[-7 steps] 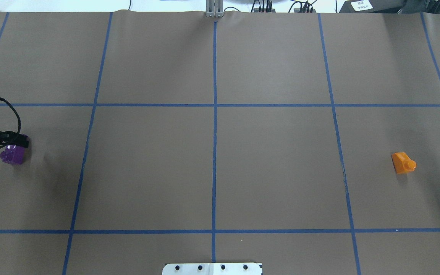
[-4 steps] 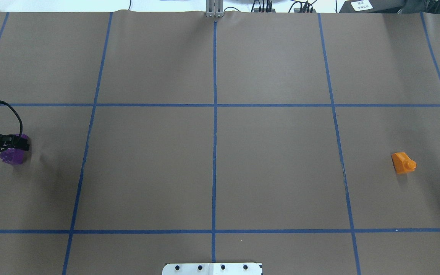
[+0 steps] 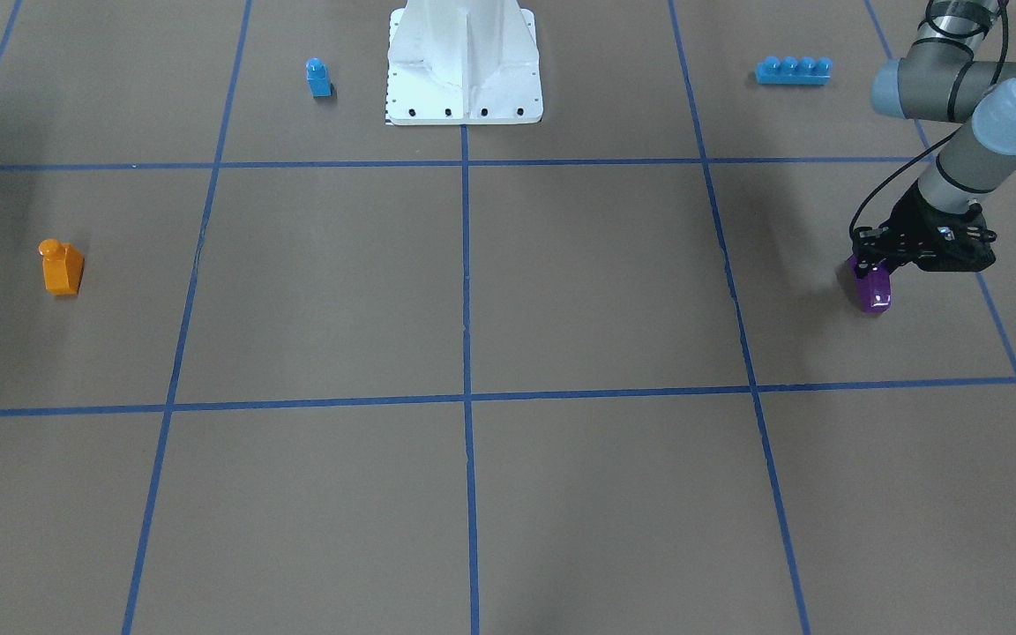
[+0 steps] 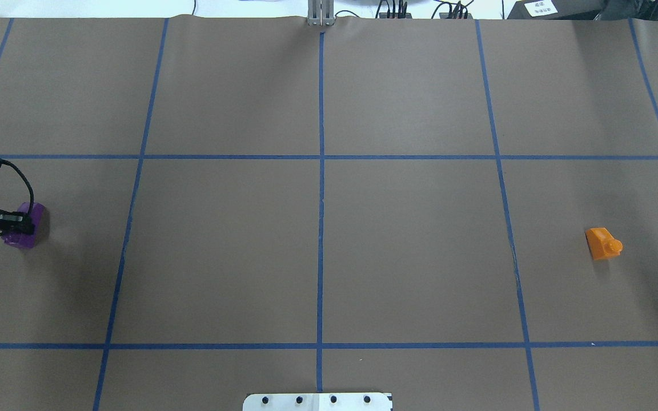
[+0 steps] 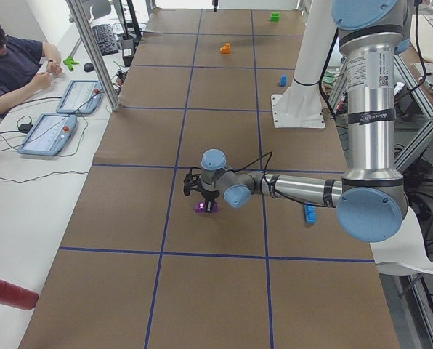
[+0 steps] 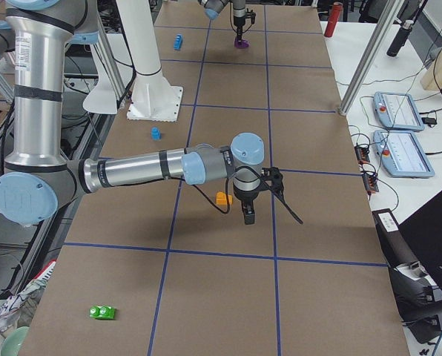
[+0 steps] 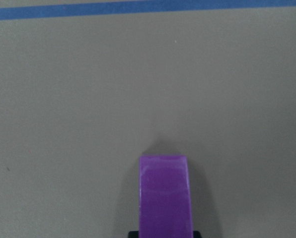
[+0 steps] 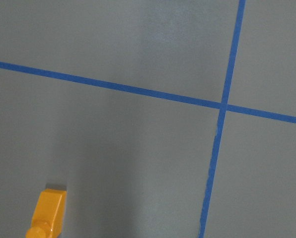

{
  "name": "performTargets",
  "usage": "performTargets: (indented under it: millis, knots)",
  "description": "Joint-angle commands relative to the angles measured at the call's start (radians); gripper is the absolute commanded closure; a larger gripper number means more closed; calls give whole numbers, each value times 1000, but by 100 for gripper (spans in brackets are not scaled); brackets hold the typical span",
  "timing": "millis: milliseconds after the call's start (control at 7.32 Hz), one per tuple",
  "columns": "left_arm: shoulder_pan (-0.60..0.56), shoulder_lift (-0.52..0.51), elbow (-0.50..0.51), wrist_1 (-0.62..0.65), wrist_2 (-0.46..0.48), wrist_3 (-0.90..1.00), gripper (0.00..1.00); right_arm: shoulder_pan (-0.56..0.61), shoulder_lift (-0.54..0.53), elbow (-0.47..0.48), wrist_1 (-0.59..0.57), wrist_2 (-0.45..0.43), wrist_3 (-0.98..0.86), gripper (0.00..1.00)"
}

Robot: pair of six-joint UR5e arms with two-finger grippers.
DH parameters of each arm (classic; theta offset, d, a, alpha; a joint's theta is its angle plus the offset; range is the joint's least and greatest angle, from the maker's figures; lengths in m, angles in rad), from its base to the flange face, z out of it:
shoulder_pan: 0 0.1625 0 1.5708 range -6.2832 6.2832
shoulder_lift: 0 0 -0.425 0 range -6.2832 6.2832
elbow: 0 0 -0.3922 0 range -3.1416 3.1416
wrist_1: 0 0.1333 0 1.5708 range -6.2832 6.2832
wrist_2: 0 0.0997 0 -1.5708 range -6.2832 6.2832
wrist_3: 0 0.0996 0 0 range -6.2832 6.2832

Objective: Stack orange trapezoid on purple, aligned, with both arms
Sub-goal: 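Lower the left gripper onto the purple trapezoid block and grasp it, then carry the purple block with the left gripper to the table centre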

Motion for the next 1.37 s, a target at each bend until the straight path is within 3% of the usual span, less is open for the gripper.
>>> performTargets:
  millis: [0, 273, 546, 820, 956, 1230]
  knots:
    - [1, -1, -102, 11, -4, -2, 100, 0, -2, 9, 0, 1, 0, 0]
    - [50, -33, -214, 54, -4, -14, 100, 0, -2, 10, 0, 3, 0, 0]
    - [95, -225, -291, 352, -1, -20, 100, 0, -2, 10, 0, 1, 0, 0]
    - [196, -503, -276, 643, 3, -84, 100, 0, -2, 9, 0, 3, 0, 0]
    - [248, -600, -258, 722, 29, -132, 100, 0, -2, 9, 0, 3, 0, 0]
    - [354, -791, -81, 720, 132, -270, 100, 0, -2, 7, -2, 3, 0, 0]
